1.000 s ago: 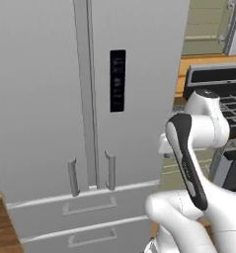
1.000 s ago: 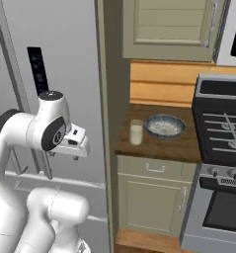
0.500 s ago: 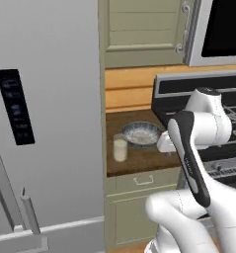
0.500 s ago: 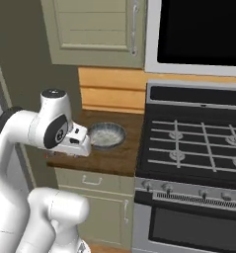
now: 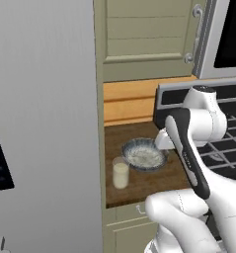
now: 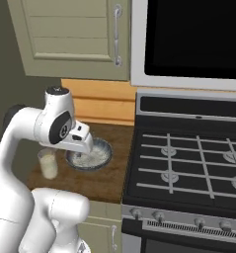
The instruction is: Grab a lemon wedge from the fridge and one ice cube from the ice bowl, and put them in the glass of lemonade.
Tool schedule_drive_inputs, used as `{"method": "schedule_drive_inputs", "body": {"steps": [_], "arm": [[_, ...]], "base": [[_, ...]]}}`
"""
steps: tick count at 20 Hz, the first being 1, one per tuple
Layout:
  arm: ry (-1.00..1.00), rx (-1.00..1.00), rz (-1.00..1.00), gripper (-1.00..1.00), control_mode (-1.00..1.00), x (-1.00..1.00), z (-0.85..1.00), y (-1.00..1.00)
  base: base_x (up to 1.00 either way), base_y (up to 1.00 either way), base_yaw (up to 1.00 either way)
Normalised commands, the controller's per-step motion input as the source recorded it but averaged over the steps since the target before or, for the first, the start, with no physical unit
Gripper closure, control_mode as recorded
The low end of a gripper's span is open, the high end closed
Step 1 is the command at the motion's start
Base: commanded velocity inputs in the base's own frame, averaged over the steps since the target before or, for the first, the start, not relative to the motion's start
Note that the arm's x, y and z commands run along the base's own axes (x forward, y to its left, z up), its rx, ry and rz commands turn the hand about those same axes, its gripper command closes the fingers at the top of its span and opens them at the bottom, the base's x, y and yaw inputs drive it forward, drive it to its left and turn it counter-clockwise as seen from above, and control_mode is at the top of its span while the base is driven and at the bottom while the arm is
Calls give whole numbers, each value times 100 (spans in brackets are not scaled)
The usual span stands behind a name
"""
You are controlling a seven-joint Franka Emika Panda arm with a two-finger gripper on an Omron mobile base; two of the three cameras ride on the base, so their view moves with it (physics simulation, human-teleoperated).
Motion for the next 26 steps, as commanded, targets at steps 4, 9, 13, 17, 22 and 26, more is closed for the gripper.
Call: {"method": "schedule_drive_inputs", "body": {"steps": [4,9,13,17,22,26], "arm": [[14,-3,14,-100,-100,68,-15,4],[8,-3,26,-100,-100,41,-21,0],[-7,0,-5,-100,-100,97,-56,49],[-20,0,-17,-100,-100,77,-89,42],[-9,0,-13,-100,-100,57,-73,-1],[0,-2,-3,-100,-100,35,-29,-1]], "base": [[0,0,0],[0,0,0],[0,0,0],[0,0,0],[0,0,0],[0,0,0]]}}
